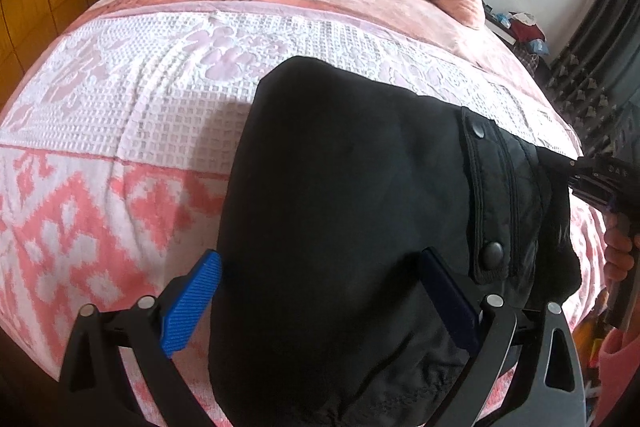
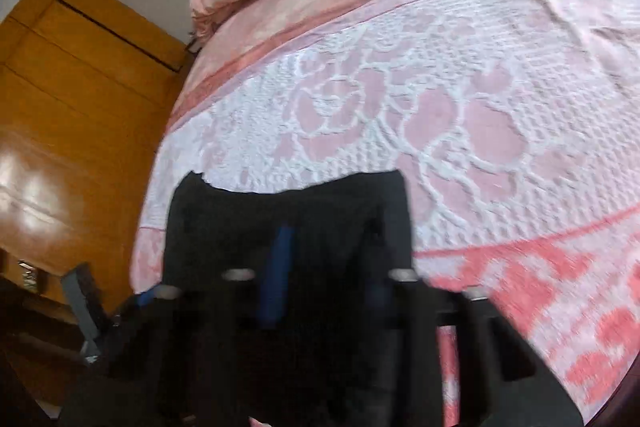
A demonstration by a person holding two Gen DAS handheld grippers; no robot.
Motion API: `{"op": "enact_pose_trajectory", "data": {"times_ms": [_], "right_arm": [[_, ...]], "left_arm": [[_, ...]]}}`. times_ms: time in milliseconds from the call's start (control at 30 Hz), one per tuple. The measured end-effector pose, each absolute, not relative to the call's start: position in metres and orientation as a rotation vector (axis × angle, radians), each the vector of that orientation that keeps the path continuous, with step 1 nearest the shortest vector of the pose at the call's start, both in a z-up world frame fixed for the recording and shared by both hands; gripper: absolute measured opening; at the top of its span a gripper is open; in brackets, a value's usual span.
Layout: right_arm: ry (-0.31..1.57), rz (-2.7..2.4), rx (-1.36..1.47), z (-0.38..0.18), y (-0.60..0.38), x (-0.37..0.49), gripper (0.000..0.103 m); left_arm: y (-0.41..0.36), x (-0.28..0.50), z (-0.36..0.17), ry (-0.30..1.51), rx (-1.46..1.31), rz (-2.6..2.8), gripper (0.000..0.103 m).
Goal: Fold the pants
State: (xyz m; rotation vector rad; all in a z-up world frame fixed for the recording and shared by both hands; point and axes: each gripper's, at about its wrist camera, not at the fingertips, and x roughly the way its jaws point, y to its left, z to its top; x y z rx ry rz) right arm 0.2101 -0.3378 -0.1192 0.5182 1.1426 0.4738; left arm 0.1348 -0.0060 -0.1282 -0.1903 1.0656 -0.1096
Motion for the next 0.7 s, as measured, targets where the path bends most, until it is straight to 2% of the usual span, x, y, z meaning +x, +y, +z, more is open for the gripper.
{"op": "enact_pose_trajectory", "data": {"times_ms": [200, 367, 500, 567, 600, 633, 700], "right_arm": [[1.157, 0.413, 0.478, -0.125, -0.327, 0.228, 0.009], [1.205, 0.361, 0.424, -0.151, -0.319, 0.233, 0.009], [1.198, 0.369, 0.42, -0.151, -0.32, 0.232, 0.01], [1.179, 0.377, 0.434, -0.143, -0.323, 0.226, 0.017], [1.167, 0.378, 0.442, -0.137, -0.326, 0.22, 0.027], [1.156, 0.382, 0.449, -0.132, -0.328, 0.214, 0.03], [1.138, 0.406, 0.463, -0.122, -0.331, 0.198, 0.03]], "left_arm": [[-0.011, 0.136, -0.128, 1.05, -0.188, -0.118, 0.099], [-0.016, 0.135, -0.125, 1.039, -0.155, -0.123, 0.099], [-0.017, 0.131, -0.119, 1.022, -0.155, -0.127, 0.099], [-0.018, 0.128, -0.113, 1.007, -0.155, -0.134, 0.099], [-0.019, 0.126, -0.11, 0.997, -0.151, -0.138, 0.099], [-0.019, 0.124, -0.107, 0.991, -0.147, -0.141, 0.099], [-0.022, 0.12, -0.101, 0.976, -0.136, -0.148, 0.099]]}}
